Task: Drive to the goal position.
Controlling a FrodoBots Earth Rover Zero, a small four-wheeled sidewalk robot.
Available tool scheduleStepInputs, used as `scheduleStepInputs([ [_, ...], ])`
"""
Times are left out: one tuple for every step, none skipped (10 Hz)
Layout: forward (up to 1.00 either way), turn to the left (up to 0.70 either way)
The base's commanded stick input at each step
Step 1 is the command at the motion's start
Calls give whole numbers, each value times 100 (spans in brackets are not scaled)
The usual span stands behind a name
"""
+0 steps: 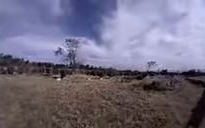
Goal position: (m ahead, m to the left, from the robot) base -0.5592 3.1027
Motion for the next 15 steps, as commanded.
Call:
scheduleStepInputs([
  [70, 0],
  [70, 0],
  [70, 0],
  [70, 0],
  [70, 0],
  [70, 0],
  [70, 0],
  [70, 0],
  [70, 0],
  [70, 0],
  [70, 0],
  [70, 0],
  [70, 0],
  [70, 0],
  [70, 0],
])
